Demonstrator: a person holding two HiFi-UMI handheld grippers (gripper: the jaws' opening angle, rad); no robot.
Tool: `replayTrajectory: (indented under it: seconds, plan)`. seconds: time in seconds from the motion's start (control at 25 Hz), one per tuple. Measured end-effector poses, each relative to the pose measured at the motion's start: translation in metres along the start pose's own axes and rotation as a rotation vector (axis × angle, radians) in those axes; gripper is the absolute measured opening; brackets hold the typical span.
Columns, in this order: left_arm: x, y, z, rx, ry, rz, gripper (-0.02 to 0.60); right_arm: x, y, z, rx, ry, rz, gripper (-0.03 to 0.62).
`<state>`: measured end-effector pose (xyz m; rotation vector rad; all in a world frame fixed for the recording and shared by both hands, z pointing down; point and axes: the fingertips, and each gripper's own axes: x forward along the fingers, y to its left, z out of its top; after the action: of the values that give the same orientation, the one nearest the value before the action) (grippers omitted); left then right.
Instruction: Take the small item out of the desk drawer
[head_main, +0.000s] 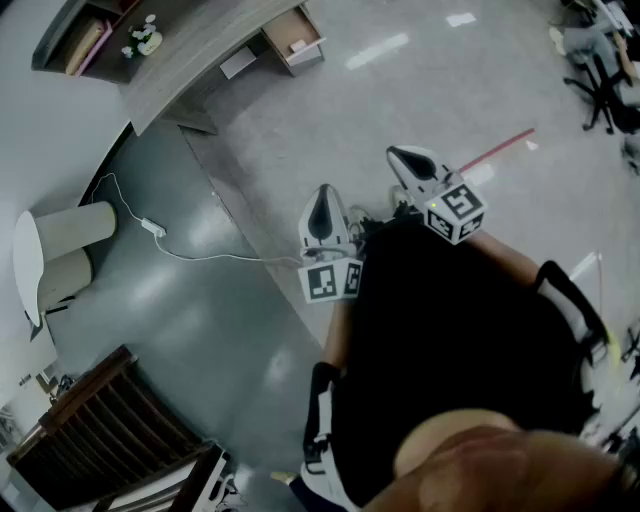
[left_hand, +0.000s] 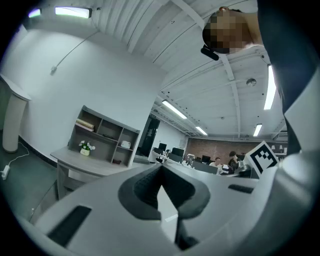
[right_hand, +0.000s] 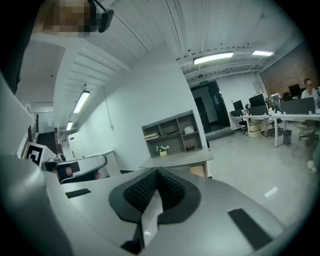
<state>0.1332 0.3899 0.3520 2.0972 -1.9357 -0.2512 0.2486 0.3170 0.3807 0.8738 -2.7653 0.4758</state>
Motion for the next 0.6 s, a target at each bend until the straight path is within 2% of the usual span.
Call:
replayTrajectory:
  seconds: [0.36,0.6]
  plan:
    - [-0.006,0.019,0.003,-0.024,-0.018,-0.011,-0.003,0.014,0.011,-0.001,0.01,-0.022,-0.007,0.0]
    - [-0.021,0.047,0.005,-0.03,-0.018,-0.013,-0.003,0.028,0.032,-0.001,0.001,-0.034,-0.031,0.0]
